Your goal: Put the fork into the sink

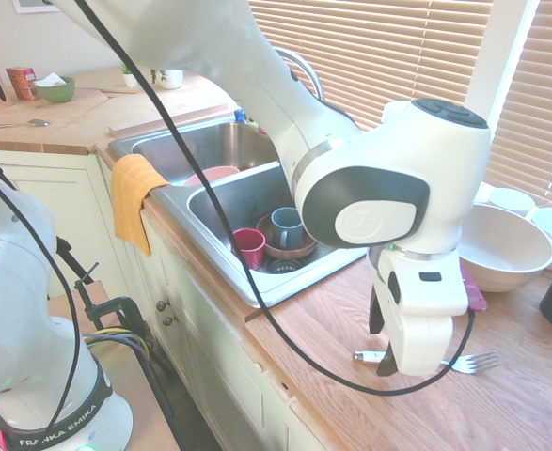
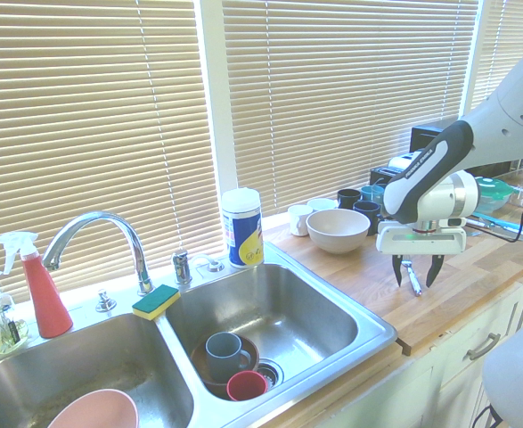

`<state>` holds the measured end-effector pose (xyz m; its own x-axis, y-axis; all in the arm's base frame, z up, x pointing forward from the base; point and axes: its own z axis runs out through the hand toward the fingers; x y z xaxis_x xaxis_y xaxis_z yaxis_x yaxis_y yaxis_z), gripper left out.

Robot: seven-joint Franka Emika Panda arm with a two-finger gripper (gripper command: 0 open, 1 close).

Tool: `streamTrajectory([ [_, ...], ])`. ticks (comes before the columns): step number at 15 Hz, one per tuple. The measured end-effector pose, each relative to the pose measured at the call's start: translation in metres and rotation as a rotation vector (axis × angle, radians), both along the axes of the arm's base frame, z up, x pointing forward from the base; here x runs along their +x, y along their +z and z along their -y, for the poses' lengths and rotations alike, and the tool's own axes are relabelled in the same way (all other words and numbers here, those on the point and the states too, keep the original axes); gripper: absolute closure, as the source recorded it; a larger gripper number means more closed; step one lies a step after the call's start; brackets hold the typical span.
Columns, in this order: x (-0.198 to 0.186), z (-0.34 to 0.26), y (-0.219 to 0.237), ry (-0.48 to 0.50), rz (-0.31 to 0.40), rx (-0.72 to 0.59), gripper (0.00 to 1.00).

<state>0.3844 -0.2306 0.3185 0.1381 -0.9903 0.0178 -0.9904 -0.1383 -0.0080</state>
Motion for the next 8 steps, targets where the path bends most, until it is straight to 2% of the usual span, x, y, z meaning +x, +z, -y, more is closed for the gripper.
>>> streamTrajectory([
  [8, -0.0016, 0.0086, -0.0050, 0.023, 0.002, -0.005, 1.00],
])
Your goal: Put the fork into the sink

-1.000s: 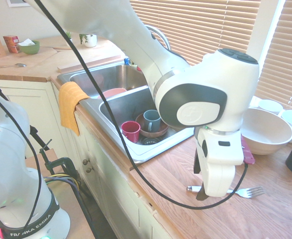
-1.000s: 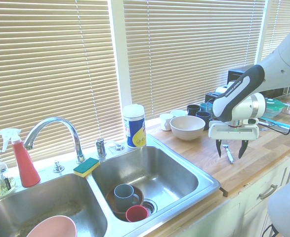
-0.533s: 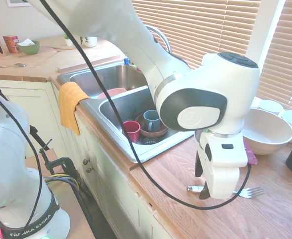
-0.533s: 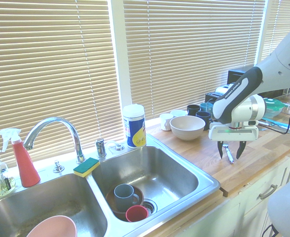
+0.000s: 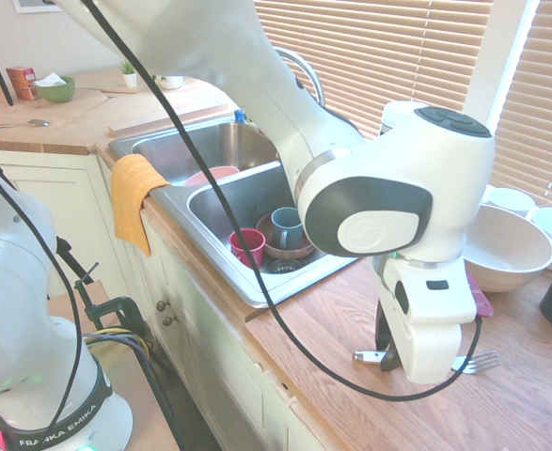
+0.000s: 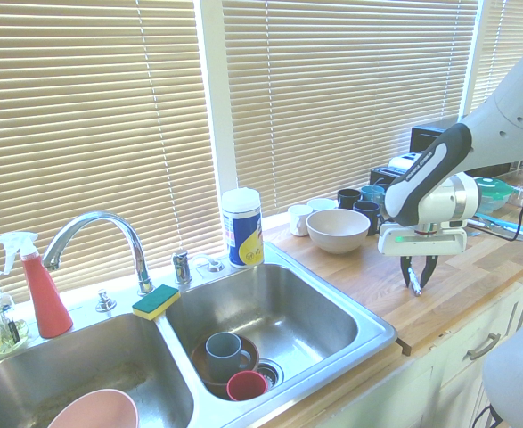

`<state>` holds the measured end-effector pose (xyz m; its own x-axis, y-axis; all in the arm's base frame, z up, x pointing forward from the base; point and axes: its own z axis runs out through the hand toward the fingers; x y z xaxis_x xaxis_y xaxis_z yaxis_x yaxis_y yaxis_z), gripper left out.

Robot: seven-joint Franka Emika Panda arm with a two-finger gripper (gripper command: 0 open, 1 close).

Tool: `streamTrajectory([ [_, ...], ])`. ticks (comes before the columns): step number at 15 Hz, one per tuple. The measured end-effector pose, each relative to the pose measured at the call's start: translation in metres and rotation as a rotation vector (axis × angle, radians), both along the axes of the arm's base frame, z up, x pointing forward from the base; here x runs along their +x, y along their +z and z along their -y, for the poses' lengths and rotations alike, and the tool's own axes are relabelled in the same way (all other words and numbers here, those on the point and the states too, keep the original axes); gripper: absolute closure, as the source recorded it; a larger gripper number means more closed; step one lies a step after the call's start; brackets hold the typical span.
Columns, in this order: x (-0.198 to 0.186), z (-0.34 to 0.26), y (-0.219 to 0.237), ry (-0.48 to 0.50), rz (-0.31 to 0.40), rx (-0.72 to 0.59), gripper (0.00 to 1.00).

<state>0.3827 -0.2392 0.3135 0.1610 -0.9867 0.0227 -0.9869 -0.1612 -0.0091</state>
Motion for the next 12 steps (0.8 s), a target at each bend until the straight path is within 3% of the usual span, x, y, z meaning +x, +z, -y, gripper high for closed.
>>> streamTrajectory([
  [8, 0.002, 0.010, 0.007, -0.017, 0.028, -0.005, 1.00],
  [12, 0.023, -0.005, 0.072, 0.038, 0.117, -0.038, 1.00],
])
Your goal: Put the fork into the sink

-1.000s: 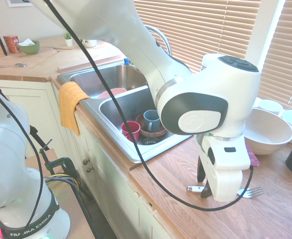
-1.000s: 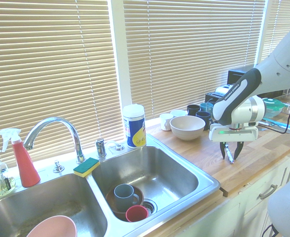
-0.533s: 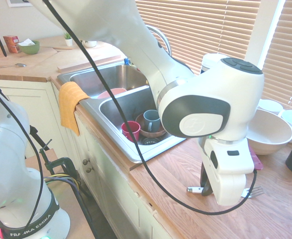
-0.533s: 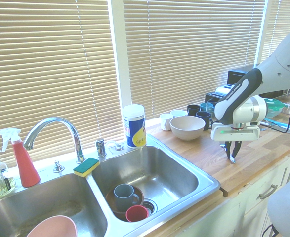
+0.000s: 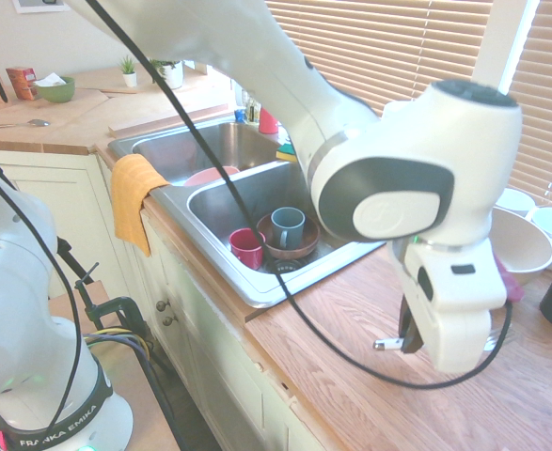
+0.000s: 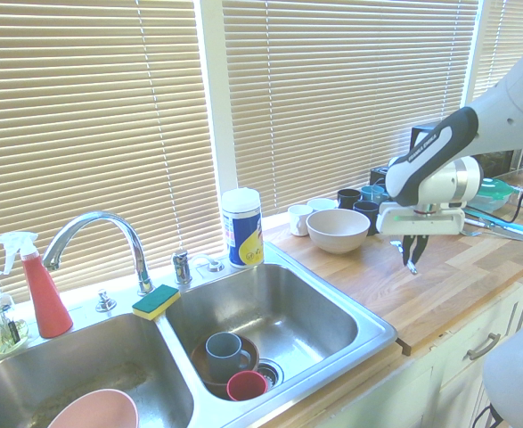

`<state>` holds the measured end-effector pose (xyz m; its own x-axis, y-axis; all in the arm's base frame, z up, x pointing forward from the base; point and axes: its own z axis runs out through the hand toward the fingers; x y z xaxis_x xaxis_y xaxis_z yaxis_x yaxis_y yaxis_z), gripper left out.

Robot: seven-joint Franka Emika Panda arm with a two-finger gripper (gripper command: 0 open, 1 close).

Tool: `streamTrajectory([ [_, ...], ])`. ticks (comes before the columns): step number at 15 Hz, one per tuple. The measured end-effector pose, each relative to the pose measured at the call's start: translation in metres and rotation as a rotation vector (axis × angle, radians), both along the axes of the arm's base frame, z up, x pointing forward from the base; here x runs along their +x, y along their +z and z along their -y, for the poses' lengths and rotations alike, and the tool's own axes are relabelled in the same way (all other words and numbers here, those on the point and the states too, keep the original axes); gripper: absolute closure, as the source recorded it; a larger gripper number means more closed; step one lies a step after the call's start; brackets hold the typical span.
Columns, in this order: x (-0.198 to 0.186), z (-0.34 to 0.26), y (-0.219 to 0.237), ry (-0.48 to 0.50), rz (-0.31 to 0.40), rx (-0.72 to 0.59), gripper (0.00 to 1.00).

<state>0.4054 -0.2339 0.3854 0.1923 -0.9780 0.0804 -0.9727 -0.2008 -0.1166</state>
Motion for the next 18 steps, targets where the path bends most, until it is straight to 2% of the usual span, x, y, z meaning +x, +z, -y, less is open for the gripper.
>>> streamTrajectory([
  [3, 0.012, -0.077, 0.071, 0.157, 0.066, -0.026, 1.00],
  [5, 0.014, -0.144, 0.092, 0.292, 0.086, -0.043, 1.00],
  [8, 0.011, -0.229, 0.066, 0.491, 0.063, -0.060, 1.00],
  [11, 0.013, -0.273, 0.023, 0.668, 0.046, -0.066, 1.00],
  [13, 0.022, -0.290, -0.005, 0.707, 0.035, -0.064, 1.00],
  [18, 0.060, -0.350, -0.083, 0.623, 0.019, -0.042, 1.00],
])
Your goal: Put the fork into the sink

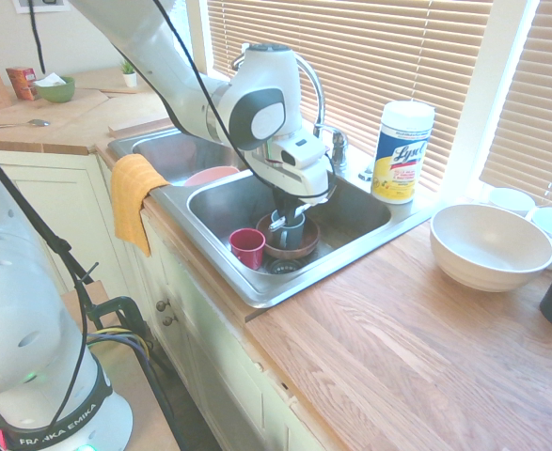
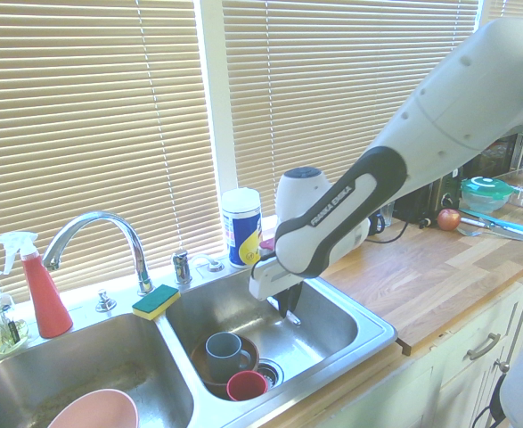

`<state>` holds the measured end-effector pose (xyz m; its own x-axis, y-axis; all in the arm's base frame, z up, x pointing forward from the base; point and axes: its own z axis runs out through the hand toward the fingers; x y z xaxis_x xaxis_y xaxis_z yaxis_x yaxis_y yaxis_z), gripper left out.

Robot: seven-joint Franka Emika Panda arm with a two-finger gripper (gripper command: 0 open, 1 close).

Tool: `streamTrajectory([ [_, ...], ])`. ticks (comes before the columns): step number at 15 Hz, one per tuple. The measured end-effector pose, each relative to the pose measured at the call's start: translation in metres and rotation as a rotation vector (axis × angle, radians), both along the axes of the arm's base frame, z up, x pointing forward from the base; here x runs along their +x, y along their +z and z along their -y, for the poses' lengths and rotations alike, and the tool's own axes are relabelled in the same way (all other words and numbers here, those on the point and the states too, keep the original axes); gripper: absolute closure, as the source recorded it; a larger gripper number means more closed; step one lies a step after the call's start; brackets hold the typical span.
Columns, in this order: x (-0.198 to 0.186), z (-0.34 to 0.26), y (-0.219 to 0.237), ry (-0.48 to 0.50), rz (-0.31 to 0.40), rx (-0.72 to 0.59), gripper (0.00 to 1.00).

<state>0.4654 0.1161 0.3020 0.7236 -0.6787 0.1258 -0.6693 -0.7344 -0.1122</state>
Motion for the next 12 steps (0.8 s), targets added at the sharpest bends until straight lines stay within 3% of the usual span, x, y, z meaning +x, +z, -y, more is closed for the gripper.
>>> streamTrajectory([
  [9, 0.020, -0.015, -0.104, -0.097, -0.071, -0.002, 1.00],
  [10, 0.019, -0.014, -0.114, -0.103, -0.086, 0.003, 0.00],
  [12, 0.018, -0.012, -0.132, -0.096, -0.127, 0.017, 0.00],
])
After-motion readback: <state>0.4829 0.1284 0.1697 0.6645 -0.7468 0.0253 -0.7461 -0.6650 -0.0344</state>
